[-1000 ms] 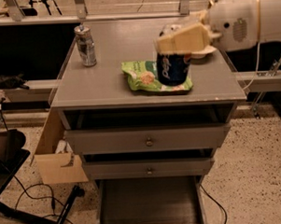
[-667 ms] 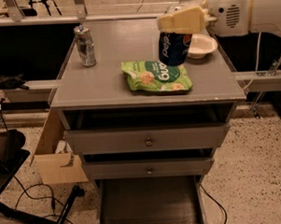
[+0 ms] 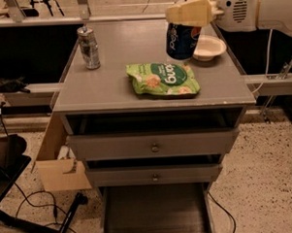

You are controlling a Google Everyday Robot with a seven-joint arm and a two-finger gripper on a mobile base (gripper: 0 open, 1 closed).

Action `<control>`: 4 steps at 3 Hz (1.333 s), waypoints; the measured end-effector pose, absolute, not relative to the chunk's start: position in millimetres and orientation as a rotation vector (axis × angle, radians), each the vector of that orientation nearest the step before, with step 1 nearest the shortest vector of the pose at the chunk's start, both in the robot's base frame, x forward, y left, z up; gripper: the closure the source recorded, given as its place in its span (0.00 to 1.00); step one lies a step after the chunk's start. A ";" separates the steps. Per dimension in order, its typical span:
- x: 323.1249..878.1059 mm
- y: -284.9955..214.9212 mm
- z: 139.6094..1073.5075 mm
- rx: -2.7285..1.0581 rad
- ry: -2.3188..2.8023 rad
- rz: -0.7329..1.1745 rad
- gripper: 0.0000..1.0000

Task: Pick pepsi can from bottom drawer and place on counter

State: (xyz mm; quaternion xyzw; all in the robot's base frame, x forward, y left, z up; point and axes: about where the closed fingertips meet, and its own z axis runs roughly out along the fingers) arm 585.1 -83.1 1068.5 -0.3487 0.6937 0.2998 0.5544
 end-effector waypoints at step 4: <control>760.2 -45.4 1078.6 -0.645 1.688 0.767 1.00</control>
Offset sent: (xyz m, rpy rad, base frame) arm 0.1312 0.0345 0.0631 0.0848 -0.0364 -0.0356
